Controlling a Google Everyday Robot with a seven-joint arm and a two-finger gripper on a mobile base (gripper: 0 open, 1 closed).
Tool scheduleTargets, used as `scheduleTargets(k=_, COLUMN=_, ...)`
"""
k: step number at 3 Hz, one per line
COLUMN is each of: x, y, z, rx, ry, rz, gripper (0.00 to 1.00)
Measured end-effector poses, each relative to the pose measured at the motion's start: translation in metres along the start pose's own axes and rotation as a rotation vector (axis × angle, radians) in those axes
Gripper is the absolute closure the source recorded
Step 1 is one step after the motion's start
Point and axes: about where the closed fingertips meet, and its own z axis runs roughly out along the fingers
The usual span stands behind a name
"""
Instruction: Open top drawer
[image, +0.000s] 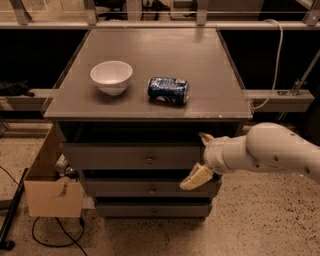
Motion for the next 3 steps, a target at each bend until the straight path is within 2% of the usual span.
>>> scheduleTargets(k=1, x=0.010, y=-0.015, z=0.024, rx=0.020, ry=0.062, rz=-0.027, gripper=0.00)
scheduleTargets(k=2, x=0.034, y=-0.052, z=0.048, rx=0.039, ry=0.170, rz=-0.072, gripper=0.00)
scheduleTargets(k=3, x=0.041, y=-0.054, z=0.054, rx=0.034, ry=0.172, rz=-0.064, gripper=0.00)
